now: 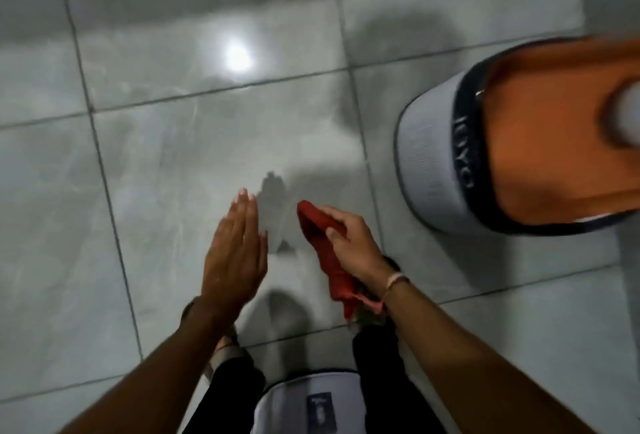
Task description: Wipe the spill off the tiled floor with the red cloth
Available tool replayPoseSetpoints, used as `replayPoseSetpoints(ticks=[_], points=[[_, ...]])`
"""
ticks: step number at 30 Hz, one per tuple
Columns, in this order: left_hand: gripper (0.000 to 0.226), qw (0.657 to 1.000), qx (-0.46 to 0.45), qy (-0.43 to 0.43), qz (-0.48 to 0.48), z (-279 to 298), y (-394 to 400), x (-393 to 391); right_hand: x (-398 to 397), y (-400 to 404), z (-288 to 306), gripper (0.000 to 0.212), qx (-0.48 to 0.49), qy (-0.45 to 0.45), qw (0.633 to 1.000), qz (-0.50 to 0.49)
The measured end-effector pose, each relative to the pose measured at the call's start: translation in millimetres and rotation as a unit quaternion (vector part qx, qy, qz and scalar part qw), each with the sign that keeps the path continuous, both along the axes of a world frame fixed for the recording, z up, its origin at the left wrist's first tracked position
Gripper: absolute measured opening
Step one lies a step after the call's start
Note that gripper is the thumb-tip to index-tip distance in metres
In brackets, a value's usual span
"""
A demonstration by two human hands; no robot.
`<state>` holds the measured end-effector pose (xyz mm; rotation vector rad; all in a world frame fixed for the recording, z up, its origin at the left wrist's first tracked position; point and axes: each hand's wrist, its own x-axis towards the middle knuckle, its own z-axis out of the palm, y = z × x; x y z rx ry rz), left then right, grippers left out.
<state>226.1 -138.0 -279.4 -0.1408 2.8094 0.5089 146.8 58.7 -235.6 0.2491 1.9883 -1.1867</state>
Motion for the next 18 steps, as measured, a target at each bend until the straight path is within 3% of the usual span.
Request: replayPoseSetpoints(ticks=[4,7,10,14,16,18], points=[[0.054,0.992,0.063,0.106,-0.022,62.5,92.7,-70.7,-28.4,82.9,111.7,0.049,0.024,0.235,0.971,-0.045],[0.056,0.983,0.11,0.125,-0.073,88.2,162.6,-130.4,-69.6,138.5,131.7,0.053,0.115,0.381,0.916,-0.044],[0.057,0.98,0.111,0.116,-0.116,87.8,221.9,-168.0,-107.6,174.2,105.4,0.053,0.191,0.374,0.907,0.016],[0.065,0.986,0.07,0.042,-0.146,88.1,257.1,-159.6,-112.0,198.9,71.5,0.059,0.287,0.27,0.904,0.166],[0.063,0.991,0.045,0.028,-0.127,100.2,243.5,-160.1,-111.6,199.3,94.2,0.063,0.337,0.287,0.886,0.138],[0.064,0.995,0.009,0.027,-0.098,126.0,199.7,-159.9,-105.5,209.0,147.6,0.064,0.309,0.366,0.877,0.047]])
